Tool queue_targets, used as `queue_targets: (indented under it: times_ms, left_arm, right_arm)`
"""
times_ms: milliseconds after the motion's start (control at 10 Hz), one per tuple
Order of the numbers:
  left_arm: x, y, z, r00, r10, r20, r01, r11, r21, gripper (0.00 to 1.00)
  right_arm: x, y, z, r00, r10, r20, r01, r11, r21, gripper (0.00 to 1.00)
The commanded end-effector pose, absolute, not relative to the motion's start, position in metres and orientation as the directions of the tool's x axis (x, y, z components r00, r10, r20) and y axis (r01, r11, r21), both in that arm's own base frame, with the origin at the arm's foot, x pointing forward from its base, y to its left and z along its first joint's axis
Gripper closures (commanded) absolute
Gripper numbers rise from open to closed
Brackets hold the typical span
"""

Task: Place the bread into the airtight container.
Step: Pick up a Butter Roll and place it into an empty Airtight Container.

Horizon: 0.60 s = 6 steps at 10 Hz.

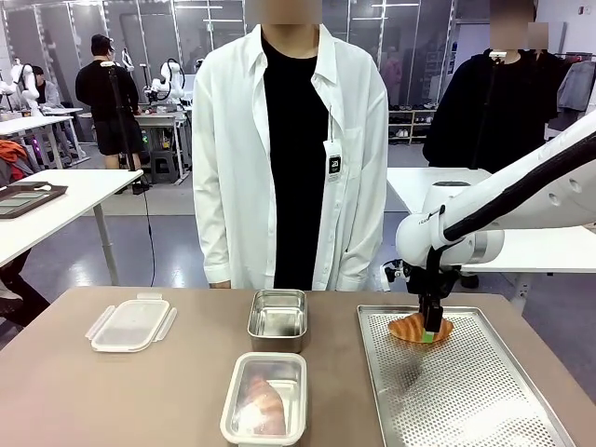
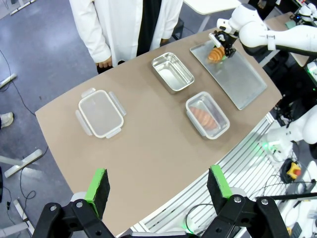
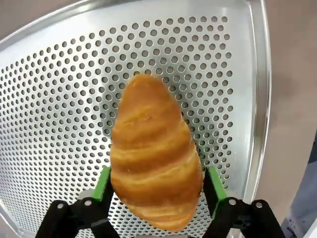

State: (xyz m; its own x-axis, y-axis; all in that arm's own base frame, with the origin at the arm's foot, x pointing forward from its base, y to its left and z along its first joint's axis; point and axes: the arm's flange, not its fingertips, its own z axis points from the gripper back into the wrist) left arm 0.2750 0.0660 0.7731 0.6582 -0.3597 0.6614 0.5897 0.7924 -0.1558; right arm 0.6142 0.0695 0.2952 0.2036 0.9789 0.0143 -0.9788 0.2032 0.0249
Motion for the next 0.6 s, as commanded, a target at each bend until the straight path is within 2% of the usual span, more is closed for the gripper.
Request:
queue_targets:
  times_ms: [0, 100, 200, 300, 500]
  left_arm:
    - [0.274, 0.066, 0.774, 0.646, -0.377, 0.664, 0.61, 0.777, -0.153, 0.0]
    - [0.274, 0.066, 0.774, 0.646, -0.377, 0.664, 0.61, 0.777, -0.153, 0.0]
    - [0.274, 0.066, 0.774, 0.646, -0.377, 0.664, 0.61, 0.777, -0.153, 0.0]
    - [0.274, 0.066, 0.774, 0.646, -0.377, 0.664, 0.61, 0.777, -0.153, 0.0]
    - [0.274, 0.066, 0.774, 0.646, -0.377, 0.664, 0.61, 0.777, -0.153, 0.0]
  right_arm:
    - [0.621, 0.07, 0.298, 0.187, 0.982, 0.031, -0.982, 0.185, 0.046, 0.37]
    - [0.622, 0.069, 0.301, 0.181, 0.981, 0.071, -0.982, 0.175, 0.073, 0.42]
    - [0.623, 0.068, 0.305, 0.193, 0.979, 0.068, -0.98, 0.189, 0.066, 0.57]
    - [0.621, 0.068, 0.313, 0.199, 0.978, 0.068, -0.979, 0.195, 0.061, 0.6]
    - [0.613, 0.073, 0.344, 0.201, 0.977, 0.067, -0.979, 0.2, 0.029, 0.6]
